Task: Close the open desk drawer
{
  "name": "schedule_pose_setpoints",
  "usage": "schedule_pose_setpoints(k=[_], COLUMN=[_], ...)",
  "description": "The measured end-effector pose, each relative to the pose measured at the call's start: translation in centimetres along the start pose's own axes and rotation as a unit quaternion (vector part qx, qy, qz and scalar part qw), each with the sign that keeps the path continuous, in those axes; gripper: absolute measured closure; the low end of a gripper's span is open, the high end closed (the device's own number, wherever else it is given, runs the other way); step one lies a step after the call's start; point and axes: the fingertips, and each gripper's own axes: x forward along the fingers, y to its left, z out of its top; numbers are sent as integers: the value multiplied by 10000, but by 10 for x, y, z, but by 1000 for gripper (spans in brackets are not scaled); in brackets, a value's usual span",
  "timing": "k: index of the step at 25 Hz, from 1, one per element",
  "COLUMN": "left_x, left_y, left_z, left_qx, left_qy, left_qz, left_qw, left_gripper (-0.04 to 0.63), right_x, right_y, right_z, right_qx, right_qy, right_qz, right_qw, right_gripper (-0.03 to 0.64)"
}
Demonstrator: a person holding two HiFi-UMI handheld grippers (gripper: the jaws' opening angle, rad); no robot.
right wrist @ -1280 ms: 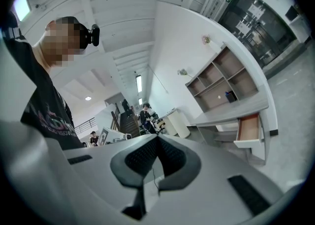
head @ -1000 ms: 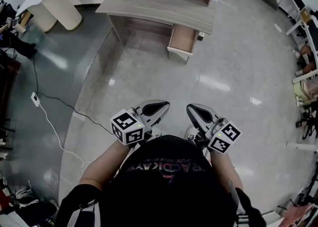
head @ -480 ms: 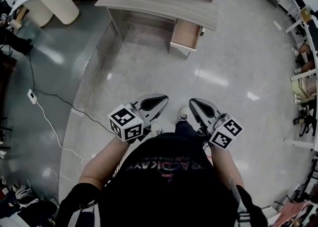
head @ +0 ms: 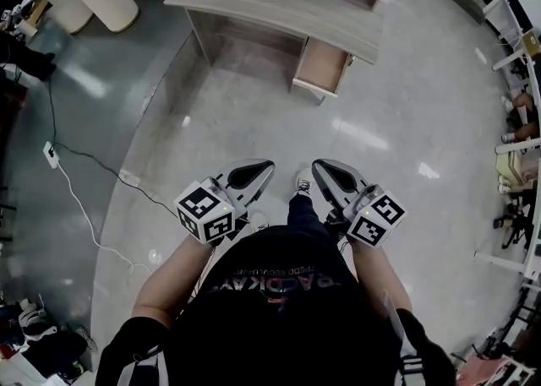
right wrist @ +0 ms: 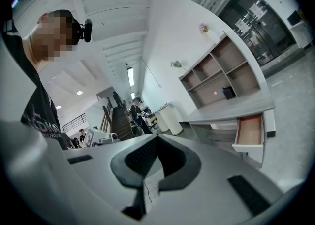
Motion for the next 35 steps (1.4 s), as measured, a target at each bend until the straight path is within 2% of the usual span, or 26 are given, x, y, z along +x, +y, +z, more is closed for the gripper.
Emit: schedule_pose_setpoints(k=[4,13,19,26,31,35], left_x=[21,90,126,166,178,183], left_y=[17,44,66,89,103,114], left_z=[9,24,27,35,39,39], left_qx=[7,-96,-185,54,197,259], left_qy=[25,239,400,571,606,677], left_qz=[106,125,348,640,851,881], left_qw=[9999,9996,9984,9963,9943,9935], left_gripper=[584,584,584,584,584,584], right_x=[9,19,19,14,15,22], right_y=[-25,-98,-143,-193,-214,-226], right_z=[11,43,54,63,61,59], right_qx=[-27,290,350,472,524,572], right_qy=[98,89,92,210,292,312], right_qz=[16,-4,-48,-85,-63,-176], right_qw=[9999,9995,9993,9986,9982,9977], right_gripper=[601,601,601,601,600,601])
